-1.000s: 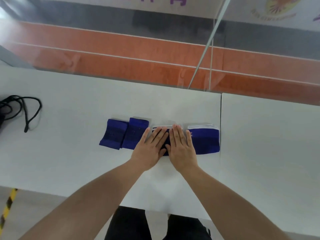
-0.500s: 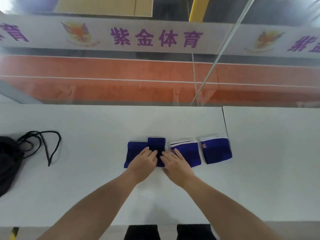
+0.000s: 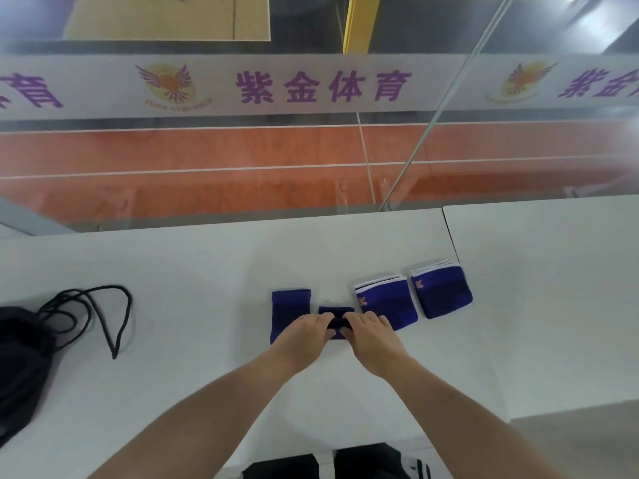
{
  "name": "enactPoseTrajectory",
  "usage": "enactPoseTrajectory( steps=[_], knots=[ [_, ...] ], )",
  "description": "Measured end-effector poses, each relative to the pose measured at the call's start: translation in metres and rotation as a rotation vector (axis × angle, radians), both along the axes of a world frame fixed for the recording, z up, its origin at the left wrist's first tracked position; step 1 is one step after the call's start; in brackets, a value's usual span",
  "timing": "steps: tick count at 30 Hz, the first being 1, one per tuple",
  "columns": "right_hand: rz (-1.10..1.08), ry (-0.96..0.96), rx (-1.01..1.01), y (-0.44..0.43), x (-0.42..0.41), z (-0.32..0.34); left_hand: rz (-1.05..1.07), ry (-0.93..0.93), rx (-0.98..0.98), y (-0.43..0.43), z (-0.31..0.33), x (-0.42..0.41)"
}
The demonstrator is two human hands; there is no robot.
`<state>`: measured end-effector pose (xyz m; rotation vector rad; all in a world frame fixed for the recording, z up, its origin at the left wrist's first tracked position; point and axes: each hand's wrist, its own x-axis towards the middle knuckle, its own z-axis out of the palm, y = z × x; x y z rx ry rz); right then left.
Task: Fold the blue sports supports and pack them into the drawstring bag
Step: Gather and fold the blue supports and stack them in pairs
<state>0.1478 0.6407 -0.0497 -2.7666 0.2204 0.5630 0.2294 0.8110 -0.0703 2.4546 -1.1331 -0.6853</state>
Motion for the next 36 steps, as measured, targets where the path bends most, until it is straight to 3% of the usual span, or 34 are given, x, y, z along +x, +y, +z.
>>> enactPoseTrajectory(
  steps=[8,19,24,30,33,36],
  knots=[
    [0.060,-0.084,-0.238,-0.005,0.019,-0.008,0.013,-0.253,0.044,-0.019,-0.015,0.009],
    [0.129,-0.061,-0.131,-0.009,0.038,-0.017,0.052,-0.298,0.014,-0.021,-0.023,0.010],
    [0.164,-0.025,-0.055,-0.009,0.036,0.003,0.106,-0.310,-0.018,0.017,-0.005,-0.001],
    [0.334,-0.264,-0.048,0.007,0.032,0.011,-0.066,-0.304,0.165,0.084,-0.002,0.006],
    [0.461,-0.320,-0.047,0.025,0.031,-0.003,-0.079,-0.320,0.167,0.085,-0.008,0.009],
    [0.452,-0.314,-0.050,0.043,0.030,-0.012,-0.072,-0.346,0.138,0.078,-0.016,0.009]
  ],
)
